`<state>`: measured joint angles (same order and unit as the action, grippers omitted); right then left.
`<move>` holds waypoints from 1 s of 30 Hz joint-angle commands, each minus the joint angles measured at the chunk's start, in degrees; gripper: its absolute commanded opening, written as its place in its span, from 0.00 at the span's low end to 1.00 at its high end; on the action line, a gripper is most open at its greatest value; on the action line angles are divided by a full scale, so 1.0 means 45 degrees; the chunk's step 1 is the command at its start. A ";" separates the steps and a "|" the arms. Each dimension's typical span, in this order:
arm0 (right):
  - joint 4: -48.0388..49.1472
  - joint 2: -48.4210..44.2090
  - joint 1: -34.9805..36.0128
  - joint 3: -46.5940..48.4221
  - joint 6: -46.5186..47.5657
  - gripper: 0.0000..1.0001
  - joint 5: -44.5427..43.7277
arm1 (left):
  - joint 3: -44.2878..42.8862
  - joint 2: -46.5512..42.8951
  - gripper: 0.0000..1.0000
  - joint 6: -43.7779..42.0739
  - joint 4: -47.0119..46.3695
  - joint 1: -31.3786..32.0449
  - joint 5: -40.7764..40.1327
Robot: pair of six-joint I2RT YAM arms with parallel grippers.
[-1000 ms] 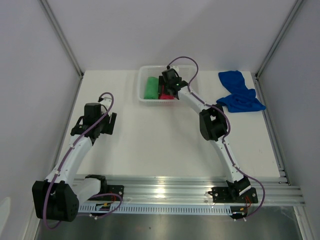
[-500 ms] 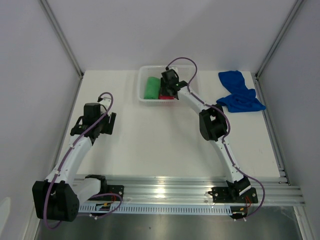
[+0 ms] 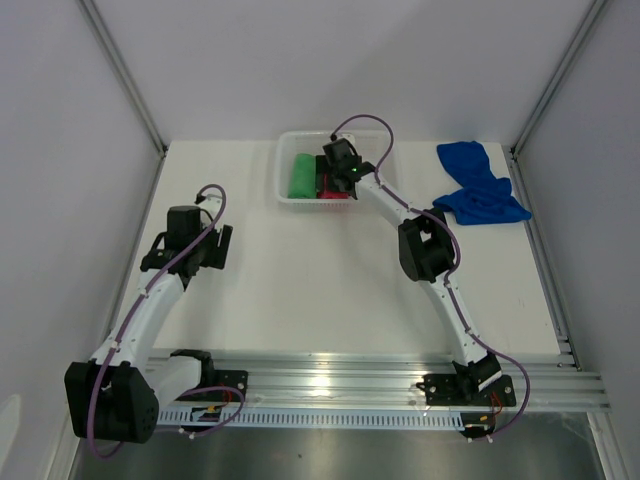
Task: Roll the towels
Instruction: Place the rolled towel into the container
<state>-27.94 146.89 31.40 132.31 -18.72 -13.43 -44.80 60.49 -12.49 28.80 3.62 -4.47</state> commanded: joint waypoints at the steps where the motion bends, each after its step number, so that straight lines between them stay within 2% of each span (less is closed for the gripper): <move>1: 0.0564 -0.0669 -0.0063 -0.0027 0.0176 0.84 0.0094 | -0.0065 -0.0141 0.73 0.0139 -0.0286 -0.0159 0.0232; 16: 0.1386 -0.1509 -0.0297 0.0051 0.0742 0.89 0.0173 | -0.0124 -0.0044 0.73 0.0158 -0.0208 -0.0159 0.0212; 20: 0.1501 -0.1645 -0.0356 0.0012 0.0762 0.88 -0.0081 | -0.0124 -0.0024 0.73 0.0159 -0.0169 -0.0159 0.0212; 23: 0.1814 -0.2075 -0.0375 -0.0241 0.0762 0.84 -0.0645 | -0.0104 0.0015 0.73 0.0158 -0.0169 -0.0159 0.0193; 26: 0.2496 -0.2524 -0.0454 -0.0728 0.0625 0.69 -0.1564 | -0.0123 0.0035 0.73 0.0139 -0.0169 -0.0159 0.0173; 27: 0.2615 -0.2602 -0.0492 -0.0847 0.0374 0.51 -0.1837 | -0.0143 0.0035 0.73 0.0158 -0.0169 -0.0159 0.0154; 29: 0.2984 -0.2778 -0.0609 -0.1100 0.0138 0.33 -0.2597 | -0.0124 0.0015 0.73 0.0159 -0.0130 -0.0159 0.0134; 30: 0.3122 -0.2779 -0.0649 -0.1372 0.0079 0.20 -0.2717 | -0.0143 -0.0004 0.73 0.0159 -0.0130 -0.0159 0.0134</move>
<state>-19.46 139.68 29.45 127.68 -16.56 -19.20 -44.80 60.51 -12.49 28.84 3.60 -4.27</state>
